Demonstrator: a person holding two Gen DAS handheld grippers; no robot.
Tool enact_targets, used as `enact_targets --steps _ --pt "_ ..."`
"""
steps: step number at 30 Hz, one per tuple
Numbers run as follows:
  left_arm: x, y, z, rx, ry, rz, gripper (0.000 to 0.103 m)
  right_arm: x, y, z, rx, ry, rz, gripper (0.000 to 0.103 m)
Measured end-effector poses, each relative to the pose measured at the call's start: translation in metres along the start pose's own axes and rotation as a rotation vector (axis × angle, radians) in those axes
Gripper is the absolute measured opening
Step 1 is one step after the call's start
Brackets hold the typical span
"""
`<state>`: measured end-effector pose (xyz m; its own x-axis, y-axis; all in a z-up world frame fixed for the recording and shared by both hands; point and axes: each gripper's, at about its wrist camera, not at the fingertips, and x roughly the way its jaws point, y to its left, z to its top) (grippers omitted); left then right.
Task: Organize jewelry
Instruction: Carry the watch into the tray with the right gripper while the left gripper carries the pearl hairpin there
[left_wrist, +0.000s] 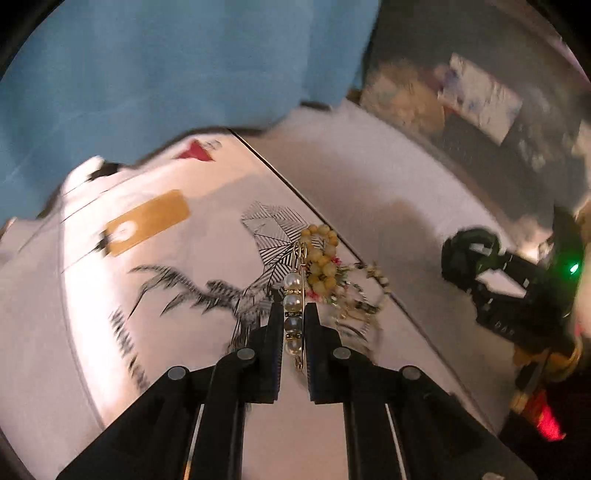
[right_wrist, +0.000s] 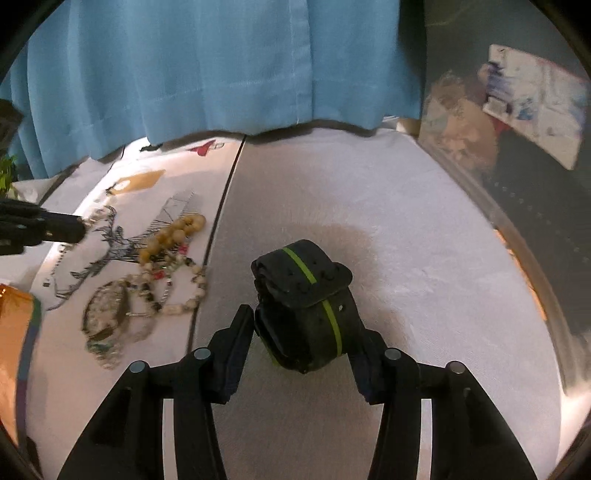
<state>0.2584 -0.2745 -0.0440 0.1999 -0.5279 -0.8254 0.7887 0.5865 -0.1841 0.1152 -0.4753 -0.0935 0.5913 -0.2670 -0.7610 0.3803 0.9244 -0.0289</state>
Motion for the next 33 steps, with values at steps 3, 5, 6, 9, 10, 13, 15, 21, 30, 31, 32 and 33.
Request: enact_targets --steps 3,5,6,9,10,13,15,21,30,31,32,33 --pt "-0.041 -0.001 -0.021 -0.066 -0.06 0.023 0.009 -0.024 0.01 -0.006 0.008 0.009 0.017 0.05" --pt "-0.067 -0.003 -0.041 -0.1 -0.108 0.053 0.009 -0.042 0.021 -0.015 -0.001 0.003 0.025 0.05" --pt "-0.078 -0.005 -0.053 -0.116 -0.12 0.064 0.009 -0.054 0.029 -0.021 -0.007 -0.005 0.032 0.05" --pt "-0.11 -0.013 -0.09 -0.176 -0.139 0.104 0.009 -0.087 0.05 -0.042 -0.015 -0.019 0.057 0.05" --pt "-0.121 -0.015 -0.105 -0.203 -0.14 0.105 0.009 -0.1 0.059 -0.05 -0.017 -0.018 0.07 0.05" --pt "-0.154 -0.016 -0.148 -0.267 -0.157 0.133 0.009 -0.132 0.087 -0.068 -0.027 -0.006 0.11 0.05" --pt "-0.173 -0.013 -0.173 -0.31 -0.169 0.141 0.009 -0.148 0.106 -0.079 -0.037 0.011 0.151 0.05" --pt "-0.208 0.012 -0.227 -0.387 -0.191 0.254 0.009 -0.165 0.181 -0.1 -0.139 0.019 0.268 0.05" --pt "-0.2 0.061 -0.252 -0.42 -0.174 0.327 0.009 -0.138 0.267 -0.103 -0.227 0.089 0.373 0.05" --pt "-0.195 0.065 -0.252 -0.425 -0.169 0.329 0.009 -0.134 0.274 -0.102 -0.235 0.093 0.377 0.05" --pt "-0.19 0.07 -0.253 -0.427 -0.163 0.331 0.009 -0.129 0.281 -0.101 -0.244 0.098 0.381 0.05" --pt "-0.186 0.073 -0.254 -0.428 -0.158 0.332 0.009 -0.123 0.287 -0.101 -0.251 0.105 0.381 0.05"
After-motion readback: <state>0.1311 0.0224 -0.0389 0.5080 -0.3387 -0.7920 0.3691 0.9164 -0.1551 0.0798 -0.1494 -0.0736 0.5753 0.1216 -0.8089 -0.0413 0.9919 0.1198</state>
